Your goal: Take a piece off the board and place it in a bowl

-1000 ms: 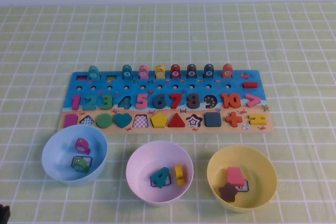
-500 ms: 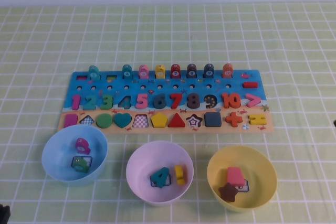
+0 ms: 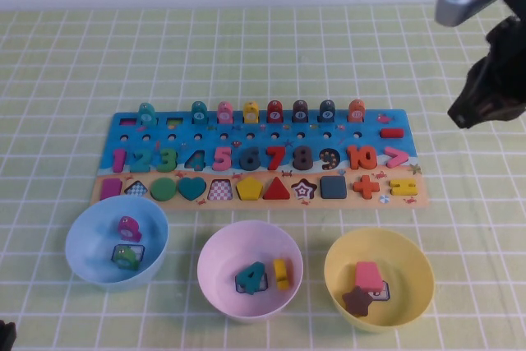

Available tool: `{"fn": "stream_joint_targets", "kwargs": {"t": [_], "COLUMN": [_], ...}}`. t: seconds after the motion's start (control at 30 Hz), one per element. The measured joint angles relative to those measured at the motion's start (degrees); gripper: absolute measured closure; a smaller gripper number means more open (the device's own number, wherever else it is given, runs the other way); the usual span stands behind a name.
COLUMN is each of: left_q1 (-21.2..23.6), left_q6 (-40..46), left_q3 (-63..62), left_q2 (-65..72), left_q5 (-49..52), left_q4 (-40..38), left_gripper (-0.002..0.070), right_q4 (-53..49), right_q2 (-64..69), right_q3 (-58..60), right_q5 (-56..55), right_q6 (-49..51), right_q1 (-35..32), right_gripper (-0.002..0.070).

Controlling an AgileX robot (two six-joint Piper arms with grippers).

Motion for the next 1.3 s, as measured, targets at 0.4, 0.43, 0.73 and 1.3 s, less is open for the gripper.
{"fn": "stream_joint_targets", "kwargs": {"t": [0.4, 0.43, 0.73, 1.3], "left_q1": [0.0, 0.0, 0.0, 0.0], "left_q6": [0.0, 0.0, 0.0, 0.0], "left_q3": [0.0, 0.0, 0.0, 0.0], "left_q2": [0.0, 0.0, 0.0, 0.0], "left_q5": [0.0, 0.0, 0.0, 0.0], "left_q4": [0.0, 0.0, 0.0, 0.0], "left_gripper": [0.0678, 0.0678, 0.0678, 0.0678], "right_q4": [-11.6, -11.6, -11.4, -8.1], "right_q2": [20.9, 22.1, 29.2, 35.2], "right_q3": [-12.8, -12.9, -13.3, -13.3], "right_q5": [2.5, 2.5, 2.3, -5.3], "right_q6": [5.5, 5.5, 4.7, 9.7], "right_q1": [7.4, 7.7, 8.5, 9.0], "right_gripper": [0.0694, 0.0694, 0.0475, 0.0288]}}
